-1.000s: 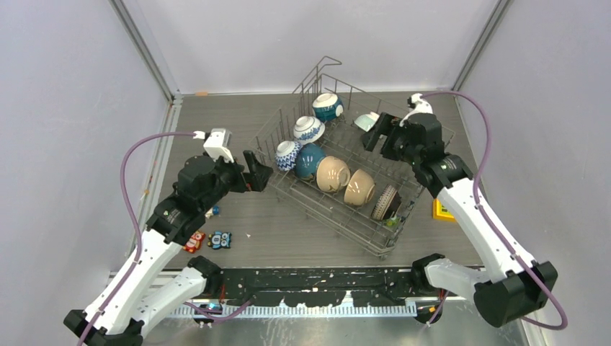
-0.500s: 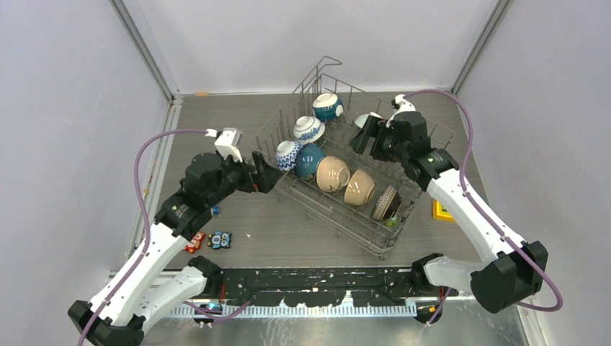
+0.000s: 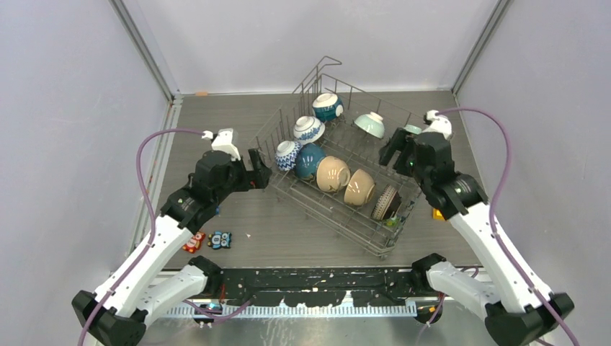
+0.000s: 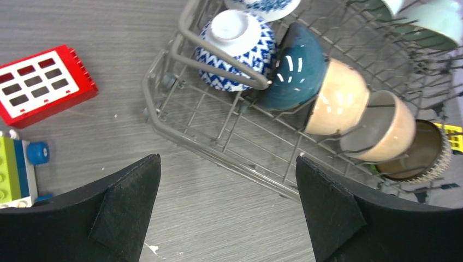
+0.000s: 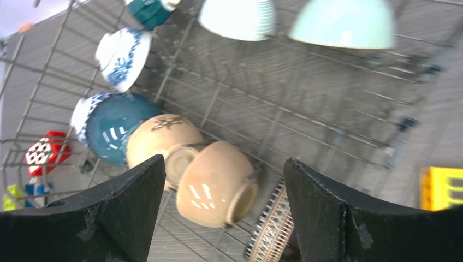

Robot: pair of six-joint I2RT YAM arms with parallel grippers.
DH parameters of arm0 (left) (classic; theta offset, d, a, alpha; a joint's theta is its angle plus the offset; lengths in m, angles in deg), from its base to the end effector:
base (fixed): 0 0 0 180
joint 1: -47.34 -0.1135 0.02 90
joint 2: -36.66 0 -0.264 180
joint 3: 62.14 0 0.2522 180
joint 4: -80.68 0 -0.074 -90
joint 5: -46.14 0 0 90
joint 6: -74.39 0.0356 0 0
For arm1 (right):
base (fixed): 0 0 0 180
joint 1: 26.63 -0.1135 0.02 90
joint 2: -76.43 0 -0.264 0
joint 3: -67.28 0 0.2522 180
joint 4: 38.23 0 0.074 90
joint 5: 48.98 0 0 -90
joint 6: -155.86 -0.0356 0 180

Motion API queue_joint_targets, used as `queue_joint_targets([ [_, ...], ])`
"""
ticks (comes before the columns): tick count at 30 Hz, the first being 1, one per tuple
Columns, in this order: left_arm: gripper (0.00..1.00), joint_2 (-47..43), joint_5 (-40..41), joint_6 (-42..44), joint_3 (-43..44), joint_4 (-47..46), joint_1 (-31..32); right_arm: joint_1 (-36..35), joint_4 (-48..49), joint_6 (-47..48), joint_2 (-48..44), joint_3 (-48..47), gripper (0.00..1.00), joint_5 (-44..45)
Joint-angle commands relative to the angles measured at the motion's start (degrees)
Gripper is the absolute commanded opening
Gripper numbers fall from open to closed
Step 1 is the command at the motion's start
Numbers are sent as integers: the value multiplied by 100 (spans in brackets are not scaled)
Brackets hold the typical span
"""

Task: Unload the bowls from the dish rack
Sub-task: Adjust the dish rack at the center of the board.

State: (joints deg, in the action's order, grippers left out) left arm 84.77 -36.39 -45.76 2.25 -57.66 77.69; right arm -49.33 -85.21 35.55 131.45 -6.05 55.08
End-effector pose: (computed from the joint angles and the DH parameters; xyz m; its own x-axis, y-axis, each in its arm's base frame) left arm 0.1616 -0.0893 0.3339 -0.5206 -0.2723 -0.8092 0.1598 0.9000 -0.4056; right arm 0.1909 0.0705 0.3570 -0.4718 0.3333 -0.8163 0.0700 0.9370 0.3422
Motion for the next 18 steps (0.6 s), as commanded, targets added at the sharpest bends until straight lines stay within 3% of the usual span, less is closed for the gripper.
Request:
queue_joint_targets([
  [1,94,231,376,-202,168,167,-20,13,-1007,-303,-685,-8,83,1439],
  [9,92,242,-40,-392,-193,-212,-20,20,-2205,-1176,-1458,371,85,2416],
  [18,92,105,90,-281,-62,-284,-20,63,-2347,-1770,-1458,823,85,2664],
])
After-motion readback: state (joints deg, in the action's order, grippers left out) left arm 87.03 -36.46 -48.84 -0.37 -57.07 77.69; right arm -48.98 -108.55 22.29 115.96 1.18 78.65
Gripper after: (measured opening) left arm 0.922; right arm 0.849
